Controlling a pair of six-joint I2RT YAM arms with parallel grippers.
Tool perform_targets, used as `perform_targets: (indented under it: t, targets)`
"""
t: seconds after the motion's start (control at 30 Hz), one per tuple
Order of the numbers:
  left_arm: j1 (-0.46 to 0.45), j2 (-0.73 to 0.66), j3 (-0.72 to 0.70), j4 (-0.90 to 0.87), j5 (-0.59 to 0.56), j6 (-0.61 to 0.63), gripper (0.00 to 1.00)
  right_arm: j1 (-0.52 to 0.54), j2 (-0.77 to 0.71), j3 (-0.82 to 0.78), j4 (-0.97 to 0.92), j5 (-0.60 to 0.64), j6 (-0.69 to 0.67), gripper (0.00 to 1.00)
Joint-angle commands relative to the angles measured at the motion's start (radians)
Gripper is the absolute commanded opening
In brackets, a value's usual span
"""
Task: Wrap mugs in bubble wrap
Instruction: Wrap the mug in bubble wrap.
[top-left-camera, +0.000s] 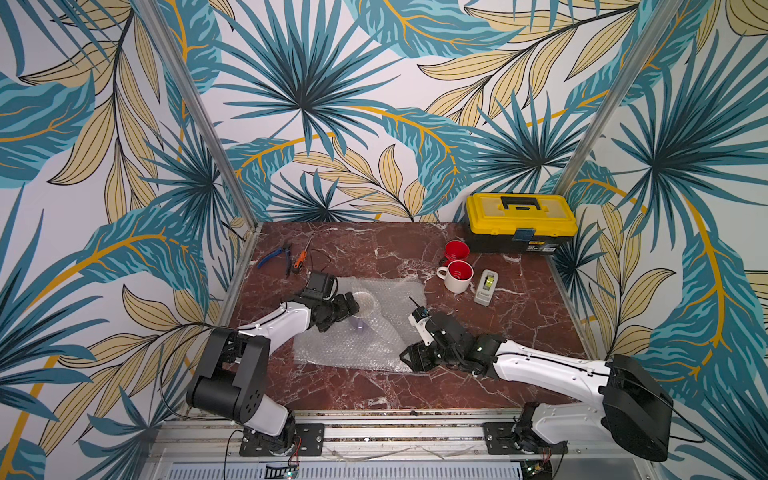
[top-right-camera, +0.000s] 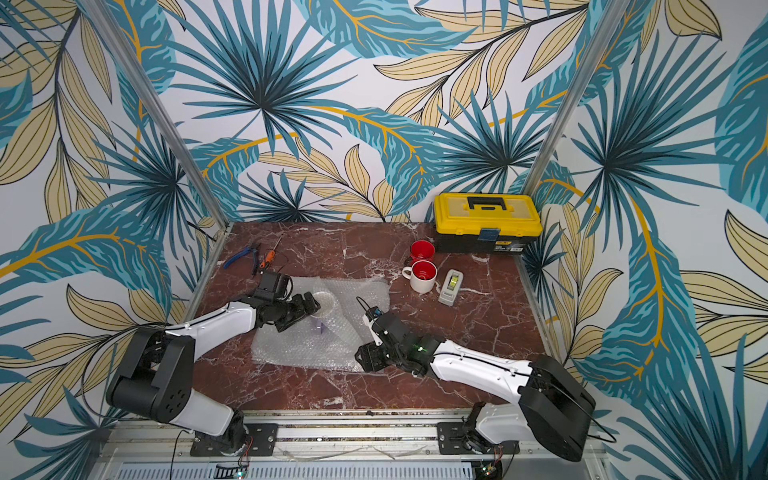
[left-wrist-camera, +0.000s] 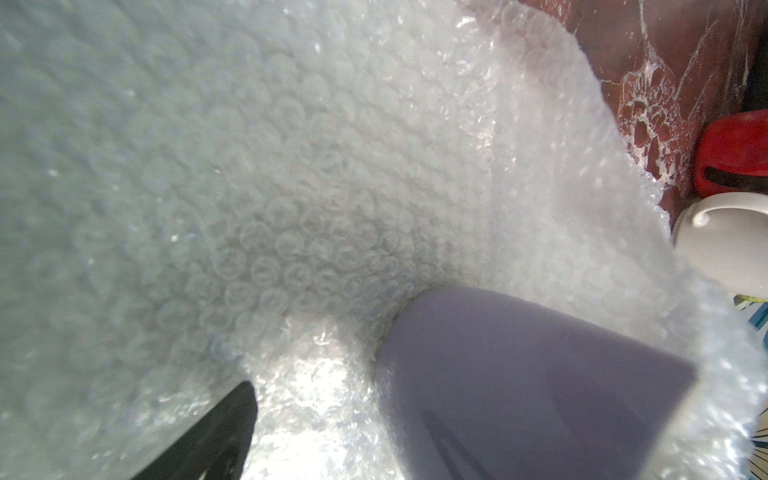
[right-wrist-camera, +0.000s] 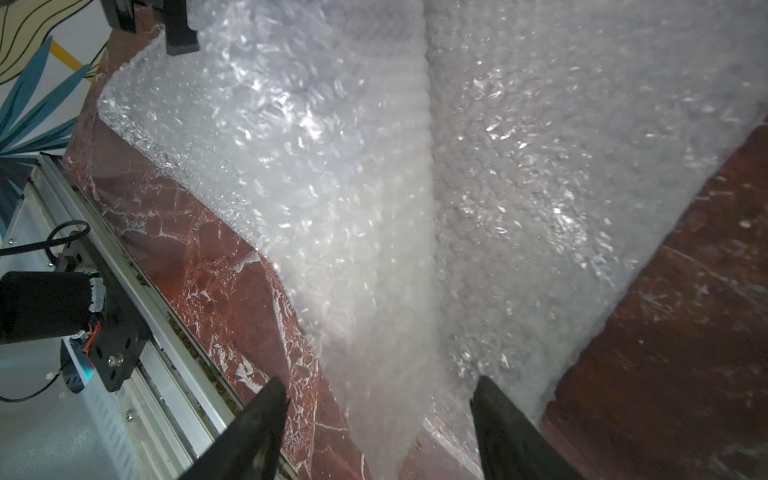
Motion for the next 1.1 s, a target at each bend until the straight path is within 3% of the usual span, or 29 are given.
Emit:
perform_targets:
  t: [0.0, 0.43, 0.73, 1.07]
  targets:
    - [0.001, 0.012, 0.024, 0.020, -0.005, -0.009, 0.96, 0.019, 0.055, -0.021, 0.053, 0.055, 0.049, 0.64]
    - [0.001, 0.020, 0.021, 0.020, -0.001, -0.010, 0.96, 0.034, 0.043, 0.032, 0.016, 0.131, 0.053, 0.13]
    - [0.001, 0.029, 0.013, 0.020, 0.000, -0.008, 0.97, 0.036, 0.027, 0.146, -0.049, 0.161, 0.012, 0.08]
    - [0.002, 0.029, 0.001, 0.020, -0.001, -0.007, 0.96, 0.038, 0.175, 0.372, -0.053, 0.159, -0.063, 0.08]
